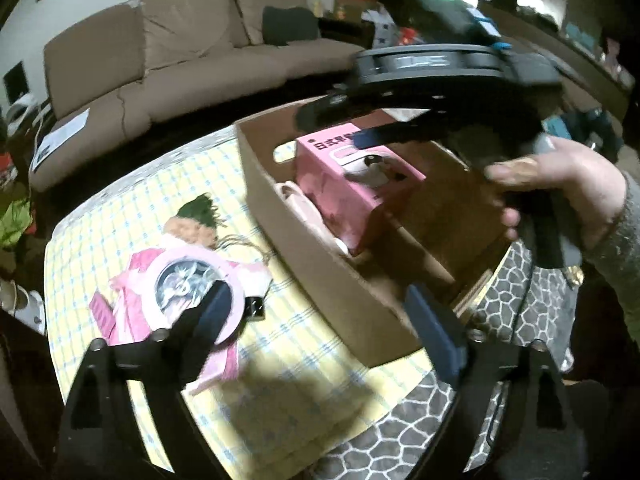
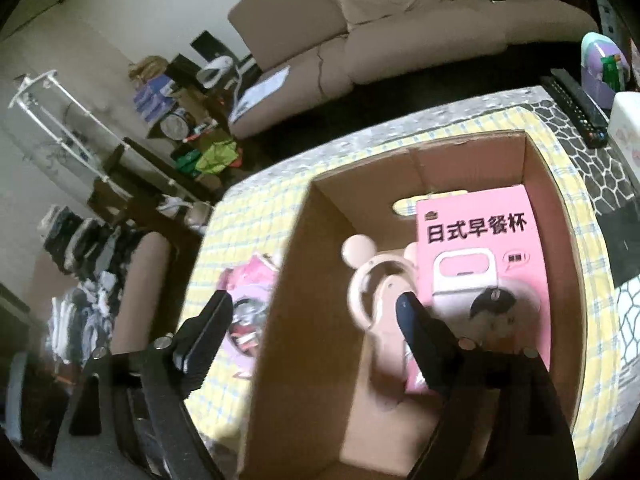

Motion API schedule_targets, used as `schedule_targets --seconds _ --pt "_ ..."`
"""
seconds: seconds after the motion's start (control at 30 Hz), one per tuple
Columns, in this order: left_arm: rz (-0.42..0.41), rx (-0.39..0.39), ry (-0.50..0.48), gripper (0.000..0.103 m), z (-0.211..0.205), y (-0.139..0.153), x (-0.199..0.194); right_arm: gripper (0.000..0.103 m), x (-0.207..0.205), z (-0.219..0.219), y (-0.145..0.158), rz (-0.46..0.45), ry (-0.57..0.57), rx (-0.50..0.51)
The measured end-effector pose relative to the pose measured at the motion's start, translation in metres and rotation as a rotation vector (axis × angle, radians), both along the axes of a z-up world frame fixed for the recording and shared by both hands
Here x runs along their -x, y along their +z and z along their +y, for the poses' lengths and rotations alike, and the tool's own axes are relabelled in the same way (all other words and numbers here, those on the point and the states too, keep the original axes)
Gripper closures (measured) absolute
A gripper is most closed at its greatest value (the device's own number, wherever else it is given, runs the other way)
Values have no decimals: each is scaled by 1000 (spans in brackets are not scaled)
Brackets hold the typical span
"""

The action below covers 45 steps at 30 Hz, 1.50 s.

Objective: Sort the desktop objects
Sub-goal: 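Lower the pink fan into the cardboard box and open the left tool, then withdraw the left tool from the cardboard box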

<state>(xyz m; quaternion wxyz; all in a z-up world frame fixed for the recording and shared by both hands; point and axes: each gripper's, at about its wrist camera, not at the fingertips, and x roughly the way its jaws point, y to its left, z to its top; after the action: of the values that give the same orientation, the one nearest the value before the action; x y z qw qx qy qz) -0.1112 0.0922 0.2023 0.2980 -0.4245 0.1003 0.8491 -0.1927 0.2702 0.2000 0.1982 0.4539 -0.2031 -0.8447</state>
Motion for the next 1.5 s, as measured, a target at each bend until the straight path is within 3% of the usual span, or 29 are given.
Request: schedule_targets --seconds 0.2,0.53,0.93,1.27,1.5 --pt "14 -24 47 0 -29 10 -19 0 -40 -24 24 59 22 -34" --pt "72 -51 87 0 -63 37 -64 0 -121 -58 41 162 -19 -244" --pt "108 -70 132 0 -99 51 -110 0 -193 -116 55 250 17 -454" --pt "122 -84 171 0 -136 49 -128 0 -218 -165 51 292 82 -494" --pt "90 -94 215 0 -173 25 -122 0 -216 -191 34 290 124 -477"
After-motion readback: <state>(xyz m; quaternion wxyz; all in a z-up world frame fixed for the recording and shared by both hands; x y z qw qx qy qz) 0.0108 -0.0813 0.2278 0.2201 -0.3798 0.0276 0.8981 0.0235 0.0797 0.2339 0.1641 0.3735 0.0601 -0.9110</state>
